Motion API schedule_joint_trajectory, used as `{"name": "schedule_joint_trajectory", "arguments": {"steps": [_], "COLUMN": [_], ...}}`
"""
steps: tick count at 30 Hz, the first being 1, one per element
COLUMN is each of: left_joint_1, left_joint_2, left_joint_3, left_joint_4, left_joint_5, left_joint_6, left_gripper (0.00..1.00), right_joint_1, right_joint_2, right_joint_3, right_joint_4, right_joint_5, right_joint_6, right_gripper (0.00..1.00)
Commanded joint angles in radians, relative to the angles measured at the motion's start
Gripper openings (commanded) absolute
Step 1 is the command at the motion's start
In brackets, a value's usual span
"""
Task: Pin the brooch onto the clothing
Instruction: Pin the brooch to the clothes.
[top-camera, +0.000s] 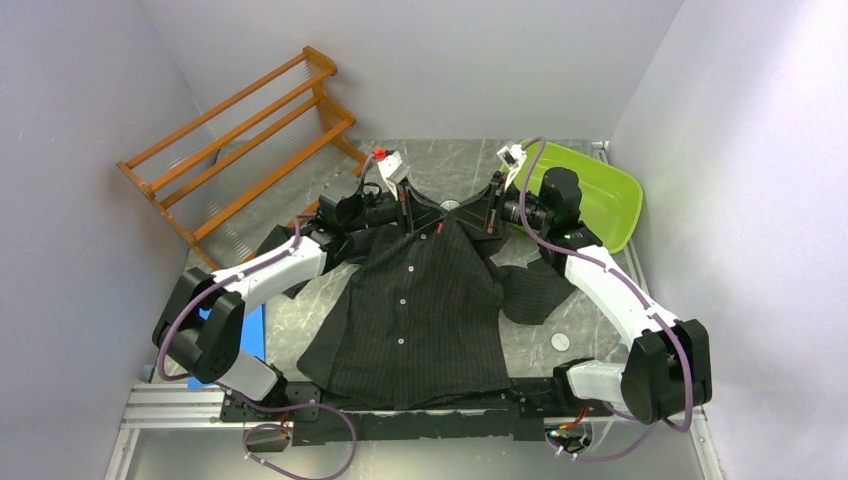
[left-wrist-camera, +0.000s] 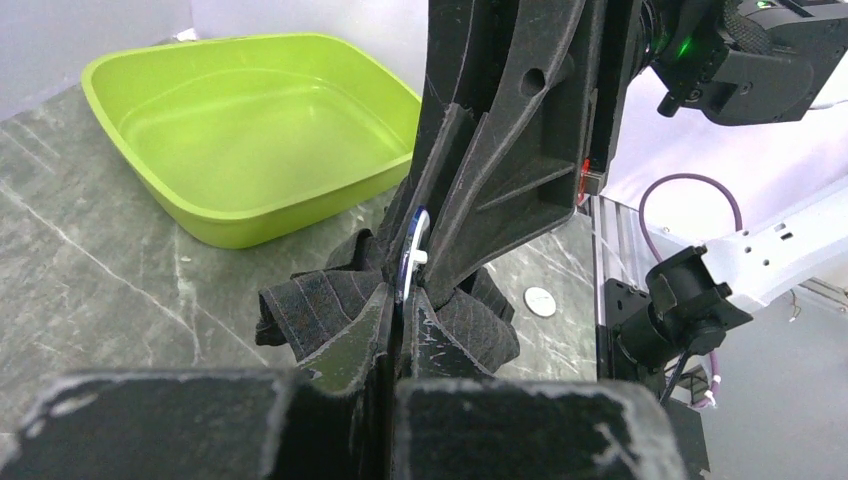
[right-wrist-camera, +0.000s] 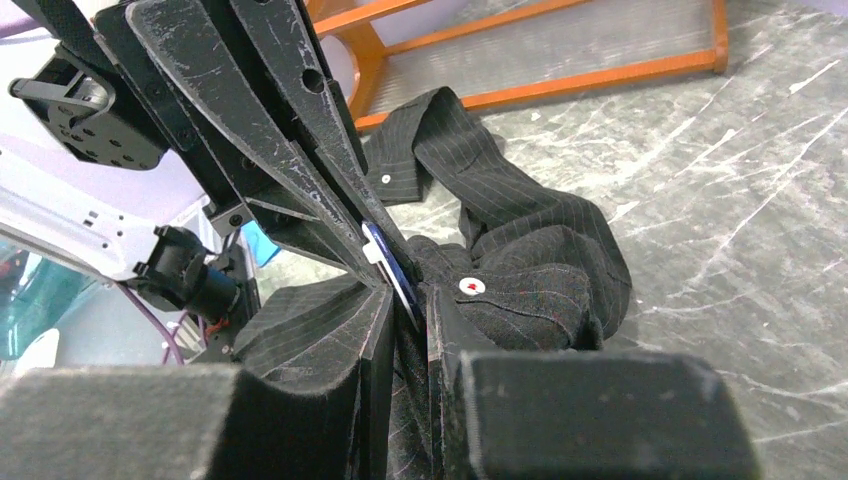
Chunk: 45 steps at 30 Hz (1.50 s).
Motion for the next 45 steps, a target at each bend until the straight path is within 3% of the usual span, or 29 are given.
{"name": "schedule_joint_trajectory", "arguments": {"steps": [1,9,19,45], "left_joint_1": [-0.054,-0.055,-0.056,-0.056], "left_joint_2": [-0.075,-0.1,-0.128,-0.085], "left_joint_3": [-0.01,-0.057,-0.124,-0.149], "left_joint_4": [0.047,0.081,0.146,0.215], "left_joint_5": [0.08,0.035,-0.043,-0.062], "left_joint_6": [0.027,0.036,0.015,-0.087], "left_gripper": [0.03,0.03,0.03,0.03], "right_joint_1": [-0.012,-0.012,-0.017,-0.029], "right_joint_2": [0.025,0.03,0.024,-0.004], "right_joint_3": [0.045,0.038,-0.023,-0.146], "right_joint_4": [0.004,-0.003,0.132,0.436], "right_joint_5": [0.153,0.162,0.145,0.089], "right_joint_6": [0.027,0.081,0.17,0.275], "right_gripper": [0.0,0.0,0.0,0.0]}}
